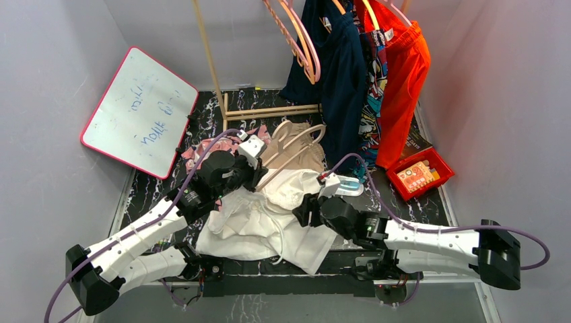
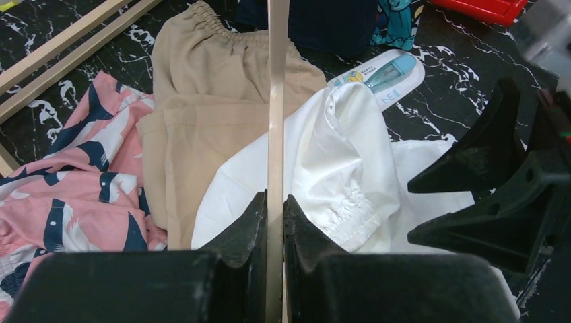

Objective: Place the shorts on the hanger
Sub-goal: Hang the shorts on the hanger.

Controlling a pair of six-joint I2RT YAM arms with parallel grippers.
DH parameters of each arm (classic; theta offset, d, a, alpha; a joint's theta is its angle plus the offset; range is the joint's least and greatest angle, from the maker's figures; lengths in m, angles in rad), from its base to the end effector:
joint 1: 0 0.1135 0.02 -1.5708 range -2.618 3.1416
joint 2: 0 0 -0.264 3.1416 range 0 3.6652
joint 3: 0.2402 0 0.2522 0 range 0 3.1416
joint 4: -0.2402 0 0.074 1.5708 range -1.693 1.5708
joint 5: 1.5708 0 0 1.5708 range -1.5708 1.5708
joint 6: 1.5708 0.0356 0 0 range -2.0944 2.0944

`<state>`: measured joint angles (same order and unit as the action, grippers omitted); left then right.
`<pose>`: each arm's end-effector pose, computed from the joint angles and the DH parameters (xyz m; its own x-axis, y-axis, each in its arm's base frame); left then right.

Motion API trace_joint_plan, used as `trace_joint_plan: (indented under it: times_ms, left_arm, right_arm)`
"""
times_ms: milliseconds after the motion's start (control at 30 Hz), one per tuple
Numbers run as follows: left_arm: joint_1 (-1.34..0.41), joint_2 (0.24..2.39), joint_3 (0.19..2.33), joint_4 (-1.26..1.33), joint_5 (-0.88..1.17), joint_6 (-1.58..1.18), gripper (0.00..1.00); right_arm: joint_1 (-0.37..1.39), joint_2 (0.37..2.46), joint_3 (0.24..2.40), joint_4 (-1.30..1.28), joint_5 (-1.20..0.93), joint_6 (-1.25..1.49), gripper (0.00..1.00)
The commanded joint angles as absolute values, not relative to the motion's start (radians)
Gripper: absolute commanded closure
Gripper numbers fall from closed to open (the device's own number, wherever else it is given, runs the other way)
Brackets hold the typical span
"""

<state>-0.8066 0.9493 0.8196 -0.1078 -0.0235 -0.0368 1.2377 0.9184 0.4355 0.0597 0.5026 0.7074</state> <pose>0.1552 -0.1607 0.3302 -0.1887 0.1437 -0.9715 0.6995 0.7140 -0.0302 0.0817 0.1838 0.2195 -0.5469 0.1610 -0.8216 -0.4330 0.7855 0.4422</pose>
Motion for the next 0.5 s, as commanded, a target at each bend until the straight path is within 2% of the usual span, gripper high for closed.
trace_joint_plan:
  times_ms: [0,467]
  left_arm:
    - [-0.801,0.916,0.829,-0.068,-0.086,-0.054,1.00]
    - [-0.801,0.902,0.830,-0.088,-0.086,-0.055,1.00]
  right_arm:
    - [1.246,0.988,0.480,0.139,0.455,0.648,0.38]
    - [1.252,1.117,0.517,0.277,0.552,0.408,0.35]
